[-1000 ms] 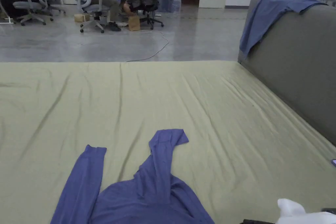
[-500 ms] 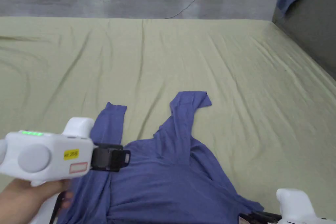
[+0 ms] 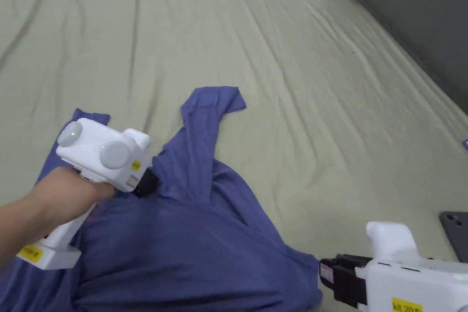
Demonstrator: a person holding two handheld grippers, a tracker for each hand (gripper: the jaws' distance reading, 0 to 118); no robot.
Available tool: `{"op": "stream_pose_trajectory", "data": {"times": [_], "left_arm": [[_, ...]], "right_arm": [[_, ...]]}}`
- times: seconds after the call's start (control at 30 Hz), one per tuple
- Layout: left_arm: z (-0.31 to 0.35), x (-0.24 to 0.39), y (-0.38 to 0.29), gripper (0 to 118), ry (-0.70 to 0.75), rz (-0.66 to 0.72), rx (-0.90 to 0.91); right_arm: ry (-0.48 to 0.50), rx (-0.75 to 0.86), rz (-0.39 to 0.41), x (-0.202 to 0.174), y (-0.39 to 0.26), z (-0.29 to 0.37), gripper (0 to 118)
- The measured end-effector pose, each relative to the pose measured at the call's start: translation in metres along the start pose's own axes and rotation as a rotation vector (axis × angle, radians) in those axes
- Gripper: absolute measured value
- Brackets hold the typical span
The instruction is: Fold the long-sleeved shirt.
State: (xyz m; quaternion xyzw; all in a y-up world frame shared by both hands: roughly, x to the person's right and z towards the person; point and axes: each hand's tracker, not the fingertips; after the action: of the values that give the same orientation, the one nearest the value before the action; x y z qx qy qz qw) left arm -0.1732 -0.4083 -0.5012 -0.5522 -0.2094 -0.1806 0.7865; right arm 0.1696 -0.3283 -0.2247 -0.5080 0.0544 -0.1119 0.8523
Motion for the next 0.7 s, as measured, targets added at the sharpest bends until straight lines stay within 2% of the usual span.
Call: {"op": "stream_pose_trajectory", "data": {"times": [0.03,0.07,0.1,0.13,0.17,0.2,0.27,0.3,0.37,0.4,0.43,0.47,0.57,0.63,0.7], "left_arm": [[0.022,0.015,-0.001,0,0.017,-0.003,0.01],[0.035,0.017,-0.003,0,0.006,-0.029,0.042],[0.045,0.018,-0.006,0,-0.027,-0.036,0.065],[0.055,0.019,-0.008,0,-0.047,-0.028,0.08],[0.05,0.004,-0.004,0,-0.043,-0.015,0.076],[0.056,0.001,-0.004,0,-0.04,-0.002,0.085],[0.068,-0.006,-0.006,0,-0.054,0.038,0.121],[0.072,-0.008,-0.008,0,-0.063,0.055,0.132],[0.085,-0.016,-0.012,0,-0.086,0.109,0.16],[0.091,-0.019,-0.015,0,-0.099,0.127,0.167],[0.099,-0.017,-0.022,0,-0.112,0.144,0.181],[0.107,-0.02,-0.027,0,-0.13,0.162,0.203],[0.141,-0.023,-0.048,0,-0.174,0.223,0.268],[0.168,-0.026,-0.063,0,-0.22,0.251,0.332],[0.197,-0.025,-0.08,0,-0.243,0.287,0.407]], "right_arm": [[-0.005,-0.012,0.001,0.003,0.005,-0.005,15],[-0.022,-0.033,0.014,0.003,0.012,-0.011,67],[-0.067,-0.059,0.027,0.003,0.017,-0.02,113],[-0.117,-0.099,0.06,0.002,0.023,-0.032,116],[-0.109,-0.037,0.049,0.0,0.021,-0.036,116],[-0.115,-0.072,0.104,0.001,0.025,-0.044,116],[-0.117,-0.157,0.094,-0.002,0.03,-0.067,115],[-0.097,-0.183,0.086,-0.003,0.031,-0.076,108],[-0.022,-0.222,0.081,-0.008,0.029,-0.093,64],[-0.018,-0.254,0.096,-0.013,0.032,-0.1,50],[-0.028,-0.307,0.09,-0.017,0.031,-0.107,50],[-0.03,-0.301,0.07,-0.019,0.028,-0.105,2],[-0.006,-0.115,0.108,-0.034,0.026,-0.065,2],[0.051,-0.007,0.078,-0.035,0.024,-0.035,2],[0.047,0.103,0.016,-0.032,0.024,0.002,2]]}}
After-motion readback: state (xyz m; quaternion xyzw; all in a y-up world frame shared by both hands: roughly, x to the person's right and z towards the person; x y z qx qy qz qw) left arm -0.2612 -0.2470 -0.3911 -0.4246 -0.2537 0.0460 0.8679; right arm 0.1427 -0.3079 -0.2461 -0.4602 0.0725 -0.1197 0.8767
